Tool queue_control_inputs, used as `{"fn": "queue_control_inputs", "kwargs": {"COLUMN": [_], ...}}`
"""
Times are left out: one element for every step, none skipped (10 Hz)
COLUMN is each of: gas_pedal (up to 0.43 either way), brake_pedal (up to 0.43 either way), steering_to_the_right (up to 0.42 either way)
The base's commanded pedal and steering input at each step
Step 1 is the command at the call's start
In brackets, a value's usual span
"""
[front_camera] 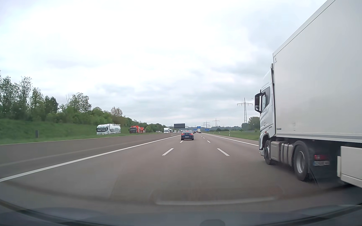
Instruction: Follow the waypoints while adhering to traffic rules and regulations
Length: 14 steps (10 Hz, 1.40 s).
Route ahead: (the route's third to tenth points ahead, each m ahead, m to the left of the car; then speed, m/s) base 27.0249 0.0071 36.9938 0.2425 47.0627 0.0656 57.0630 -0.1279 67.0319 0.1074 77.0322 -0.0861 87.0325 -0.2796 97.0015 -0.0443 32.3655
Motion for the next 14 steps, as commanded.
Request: {"fn": "queue_control_inputs", "kwargs": {"gas_pedal": [0.531, 0.531, 0.531, 0.531, 0.512, 0.48, 0.48, 0.48, 0.469, 0.469, 0.461, 0.461, 0.441, 0.441], "brake_pedal": [0.0, 0.0, 0.0, 0.0, 0.0, 0.0, 0.0, 0.0, 0.0, 0.0, 0.0, 0.0, 0.0, 0.0], "steering_to_the_right": [0.003, 0.003, 0.002, 0.002, 0.002, 0.002, 0.002, 0.002, 0.002, 0.002, 0.002, 0.002, 0.002, 0.002]}}
